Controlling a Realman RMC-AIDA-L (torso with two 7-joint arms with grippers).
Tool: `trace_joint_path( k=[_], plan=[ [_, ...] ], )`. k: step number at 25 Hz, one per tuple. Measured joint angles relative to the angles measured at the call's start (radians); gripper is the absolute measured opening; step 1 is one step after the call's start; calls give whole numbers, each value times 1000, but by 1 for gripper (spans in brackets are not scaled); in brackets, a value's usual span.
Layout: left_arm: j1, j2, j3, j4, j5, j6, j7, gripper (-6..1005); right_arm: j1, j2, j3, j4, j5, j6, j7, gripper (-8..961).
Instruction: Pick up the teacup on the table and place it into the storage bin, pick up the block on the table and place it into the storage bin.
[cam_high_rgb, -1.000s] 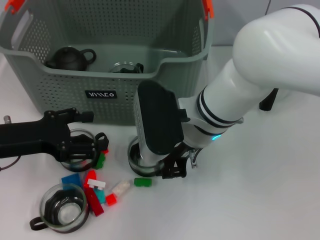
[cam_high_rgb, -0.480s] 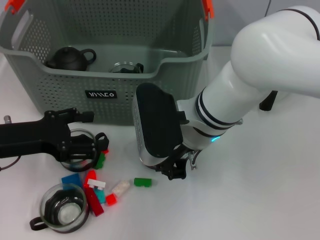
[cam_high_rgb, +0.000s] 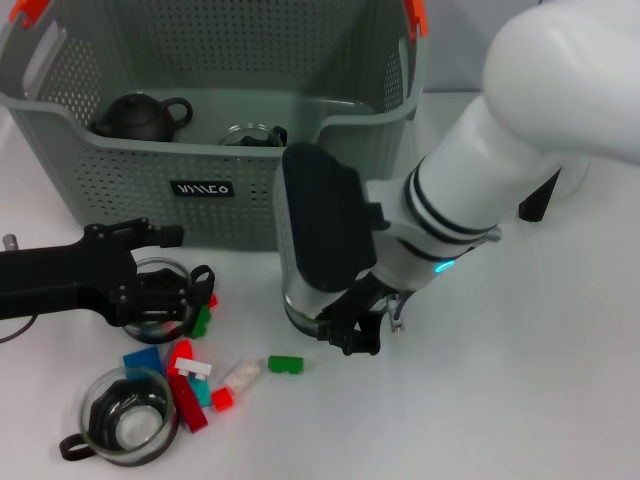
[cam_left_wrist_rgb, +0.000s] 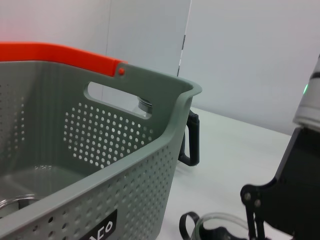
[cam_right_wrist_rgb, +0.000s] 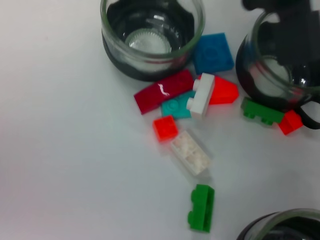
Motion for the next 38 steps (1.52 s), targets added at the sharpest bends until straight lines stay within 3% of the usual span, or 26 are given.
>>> trace_joint_path(
  k=[11, 18, 23, 26, 31, 38],
  plan=[
    [10, 1, -13, 2, 7, 7, 0, 891, -74, -2, 407, -299, -12, -395, -20, 57],
    [7, 1, -13, 2, 7, 7, 1, 891, 6, -6, 774, -368, 150, -647, -89, 60],
    [2, 2, -6, 2, 7, 5, 3, 890, 54, -11, 994, -343, 269, -623, -148, 59],
    [-3, 3, -3, 0, 7, 4, 4, 890, 59, -17, 1001, -277, 301, -471, -164, 58],
    [-6, 3, -1, -2, 8, 7, 5, 889, 71, -17, 903, -108, 284, -212, -160, 57],
    [-5, 2, -1, -4, 8, 7, 6, 887, 101, -4, 618, 113, 228, 239, -152, 58]
  ],
)
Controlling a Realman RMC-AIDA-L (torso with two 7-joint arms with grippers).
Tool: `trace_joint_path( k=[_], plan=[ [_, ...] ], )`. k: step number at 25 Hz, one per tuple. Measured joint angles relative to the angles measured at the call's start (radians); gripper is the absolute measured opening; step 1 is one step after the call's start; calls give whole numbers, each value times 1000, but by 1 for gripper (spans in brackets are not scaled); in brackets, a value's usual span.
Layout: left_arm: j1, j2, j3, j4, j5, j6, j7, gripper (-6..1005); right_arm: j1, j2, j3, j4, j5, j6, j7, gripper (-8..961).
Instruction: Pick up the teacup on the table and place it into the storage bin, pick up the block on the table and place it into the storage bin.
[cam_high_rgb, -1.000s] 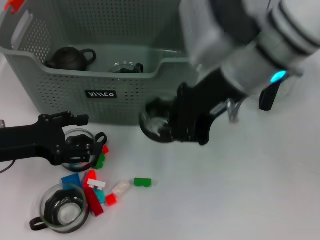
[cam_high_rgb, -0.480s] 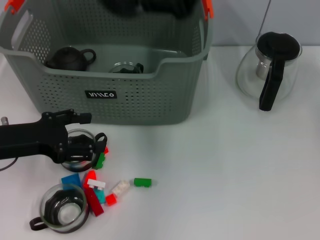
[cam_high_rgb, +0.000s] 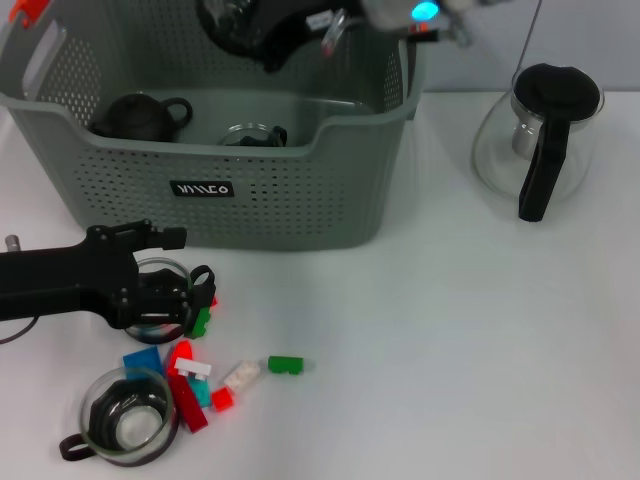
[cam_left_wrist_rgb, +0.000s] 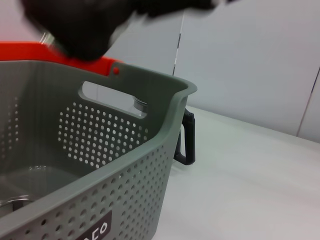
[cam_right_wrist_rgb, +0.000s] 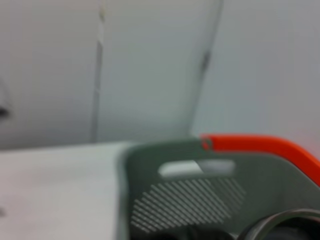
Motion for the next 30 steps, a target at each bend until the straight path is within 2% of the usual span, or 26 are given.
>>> trace_joint_path(
  k=[6, 10, 17, 30],
  plan=[
    [0, 0, 0, 0, 1, 0, -4, 886, 70, 2, -165, 218, -1, 288, -3, 58],
    [1, 0, -1, -1, -1, 0, -7, 886, 87, 4, -225, 288, -2, 373, -1, 58],
    [0, 0, -2, -2, -5, 0, -7, 886, 78, 4, -245, 329, -9, 413, -2, 59],
    [3, -2, -6, -3, -7, -1, -7, 886, 69, -1, -237, 330, -30, 421, 2, 59]
  ],
)
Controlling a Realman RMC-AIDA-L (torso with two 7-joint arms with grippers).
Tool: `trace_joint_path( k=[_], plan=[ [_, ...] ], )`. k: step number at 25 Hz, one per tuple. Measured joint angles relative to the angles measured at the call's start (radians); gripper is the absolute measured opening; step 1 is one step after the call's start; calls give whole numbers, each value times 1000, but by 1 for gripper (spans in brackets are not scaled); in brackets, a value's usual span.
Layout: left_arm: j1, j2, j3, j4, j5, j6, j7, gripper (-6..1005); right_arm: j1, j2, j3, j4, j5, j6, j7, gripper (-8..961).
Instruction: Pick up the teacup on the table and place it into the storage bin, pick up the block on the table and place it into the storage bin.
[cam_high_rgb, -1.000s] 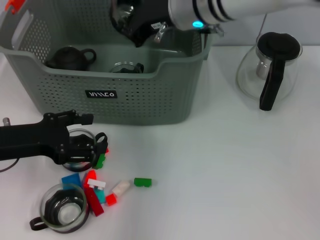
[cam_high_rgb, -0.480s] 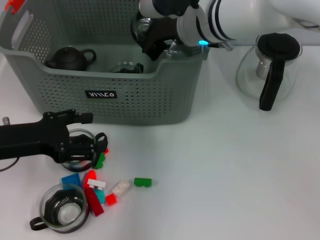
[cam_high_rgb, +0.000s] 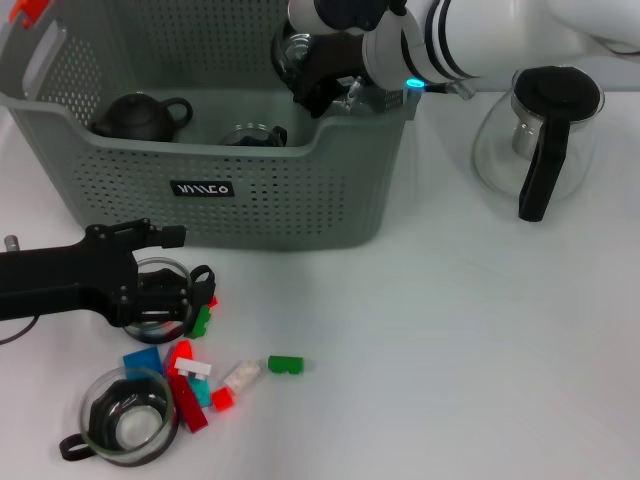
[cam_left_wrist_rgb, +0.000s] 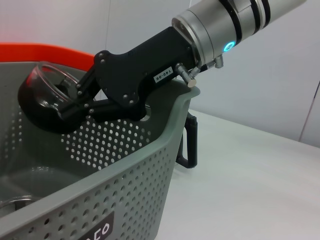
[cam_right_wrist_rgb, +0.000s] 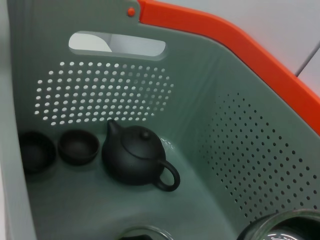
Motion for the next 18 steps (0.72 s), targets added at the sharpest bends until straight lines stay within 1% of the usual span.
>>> trace_joint_path(
  k=[18],
  plan=[
    [-2, 0, 2, 0, 0, -1, 4, 885, -11, 0, -5, -5, 0, -10, 3, 60]
  ],
)
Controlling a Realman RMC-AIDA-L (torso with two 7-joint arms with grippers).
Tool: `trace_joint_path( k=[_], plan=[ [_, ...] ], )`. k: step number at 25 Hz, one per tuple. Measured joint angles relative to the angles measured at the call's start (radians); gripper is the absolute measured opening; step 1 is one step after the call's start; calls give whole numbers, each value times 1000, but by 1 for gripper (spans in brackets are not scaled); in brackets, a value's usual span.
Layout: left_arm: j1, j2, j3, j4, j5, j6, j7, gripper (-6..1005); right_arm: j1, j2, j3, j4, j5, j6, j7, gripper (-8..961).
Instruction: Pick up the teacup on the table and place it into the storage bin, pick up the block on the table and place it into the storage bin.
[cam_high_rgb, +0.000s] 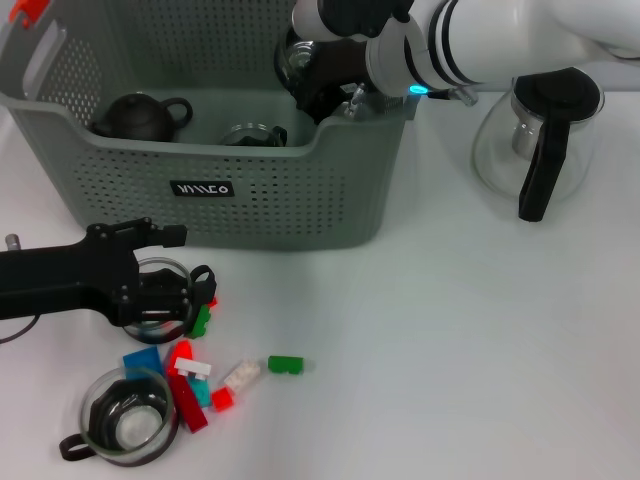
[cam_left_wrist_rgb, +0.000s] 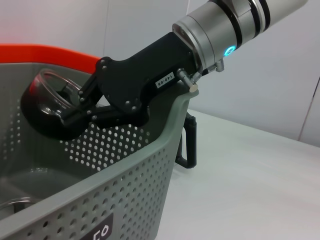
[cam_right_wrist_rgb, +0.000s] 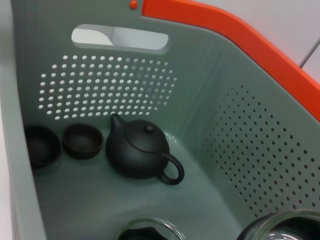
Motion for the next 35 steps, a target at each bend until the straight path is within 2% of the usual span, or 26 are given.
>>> trace_joint_path(
  k=[6, 9, 14, 18, 19, 23, 27, 31, 35],
  plan=[
    [2, 0, -3, 0, 0, 0, 2, 885, -1, -1, 1, -5, 0, -7, -1, 60],
    [3, 0, -3, 0, 0, 1, 3, 885, -1, -1, 2, -7, 0, -12, -1, 121],
    [4, 0, -5, 0, 0, 2, 2, 885, -1, -1, 3, -10, 0, -19, -1, 348],
    [6, 1, -7, 4, 0, 2, 2, 885, -23, -1, 5, -60, 0, -27, -1, 596],
    [6, 1, -7, 5, 0, 2, 2, 885, -23, -1, 5, -60, 0, -27, -1, 605],
    [7, 3, -8, 9, 0, 6, -3, 886, -106, 2, 22, -218, 11, -37, 0, 639],
    [8, 6, -24, 14, 0, 17, -3, 886, -227, 4, 19, -432, 79, -71, -6, 673],
    [16, 11, -54, 45, 0, 65, 0, 886, -357, -1, 29, -626, 172, -198, -25, 711],
    [22, 23, -78, 109, 0, 161, 1, 886, -475, -2, 54, -753, 303, -368, -68, 758]
  ],
)
